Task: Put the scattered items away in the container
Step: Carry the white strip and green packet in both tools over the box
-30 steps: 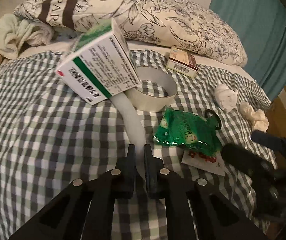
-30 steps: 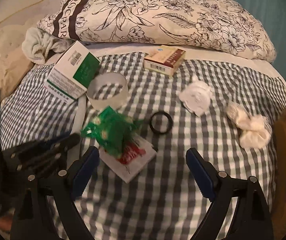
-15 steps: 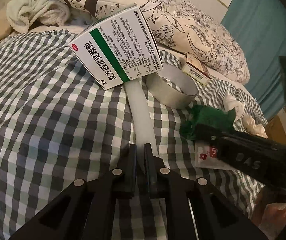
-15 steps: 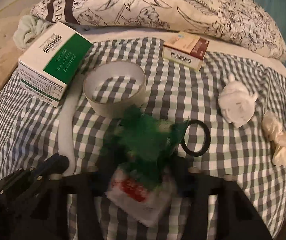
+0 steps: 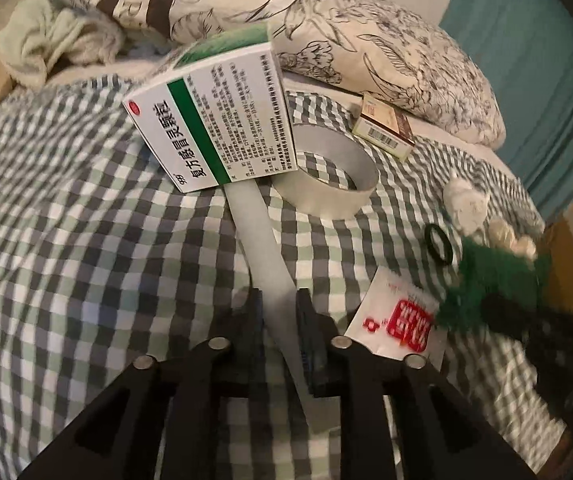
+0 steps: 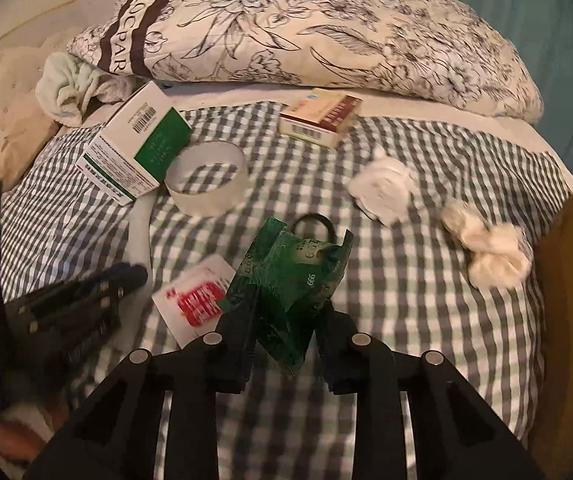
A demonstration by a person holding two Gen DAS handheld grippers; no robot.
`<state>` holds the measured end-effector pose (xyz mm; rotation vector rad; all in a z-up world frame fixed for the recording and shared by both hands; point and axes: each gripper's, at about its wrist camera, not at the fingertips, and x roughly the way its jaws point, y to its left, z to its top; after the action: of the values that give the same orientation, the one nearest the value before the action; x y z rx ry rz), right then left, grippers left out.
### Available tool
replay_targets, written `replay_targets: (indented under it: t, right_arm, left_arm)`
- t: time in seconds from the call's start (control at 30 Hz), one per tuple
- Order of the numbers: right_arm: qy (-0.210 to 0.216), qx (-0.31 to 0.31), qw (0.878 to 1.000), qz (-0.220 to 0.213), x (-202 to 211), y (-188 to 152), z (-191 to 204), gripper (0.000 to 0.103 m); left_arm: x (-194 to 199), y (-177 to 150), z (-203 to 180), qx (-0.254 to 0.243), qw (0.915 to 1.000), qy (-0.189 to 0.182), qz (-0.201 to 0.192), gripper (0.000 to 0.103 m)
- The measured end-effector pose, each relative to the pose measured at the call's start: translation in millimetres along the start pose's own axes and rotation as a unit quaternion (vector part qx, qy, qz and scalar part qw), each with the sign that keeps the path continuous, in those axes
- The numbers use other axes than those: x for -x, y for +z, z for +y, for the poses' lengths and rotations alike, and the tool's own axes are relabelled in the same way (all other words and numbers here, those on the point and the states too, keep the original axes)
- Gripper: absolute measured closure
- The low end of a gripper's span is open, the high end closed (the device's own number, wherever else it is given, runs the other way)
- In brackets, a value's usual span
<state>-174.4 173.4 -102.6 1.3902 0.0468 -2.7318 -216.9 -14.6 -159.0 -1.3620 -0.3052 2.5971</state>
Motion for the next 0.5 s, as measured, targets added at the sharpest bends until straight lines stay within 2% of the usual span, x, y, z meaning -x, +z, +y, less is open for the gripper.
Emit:
replay_targets:
  t: [0.03, 0.07, 0.1, 0.13, 0.2, 0.23, 0.4, 0.5]
  right_arm:
    - [-0.001, -0.001, 1.000, 0.000, 1, -3, -2, 0.077]
    - [-0.001, -0.002, 1.000, 0.001, 3, -5, -4, 0.077]
    - [-0.001, -0.003, 1.000, 0.003, 4, -6, -7, 0.077]
    - [0.000, -0.006, 1.000, 0.003, 5, -8, -9, 0.077]
    - [-0.002, -0.009, 1.000, 0.003, 8, -11, -12, 0.077]
    - [-0.002, -0.009, 1.000, 0.002, 9, -13, -13, 0.077]
    - [0.001, -0.009, 1.000, -0.009, 26, -20, -18, 0.077]
    - [-0.007, -0.012, 1.000, -0.003, 35, -23, -20, 0.077]
  left_arm:
    - [-1, 2, -3, 0.001, 1.0000, 0.002, 0.001, 0.074]
    - [-3, 3, -8, -0.004, 1.0000, 0.004, 0.004, 0.058]
    - [-5, 4, -15, -0.018, 0.9998, 0.010, 0.006, 0.053]
    - [-6, 3, -22, -0.035, 0.9992, 0.021, 0.004, 0.054]
    - [-6, -2, -39, -0.086, 0.9943, 0.062, -0.008, 0.091]
    - [-4, -3, -42, -0.100, 0.9923, 0.072, -0.013, 0.098]
    - [17, -2, -23, -0.046, 0.9975, 0.055, 0.001, 0.098]
    - [44, -10, -19, -0.041, 0.9985, 0.036, 0.001, 0.098]
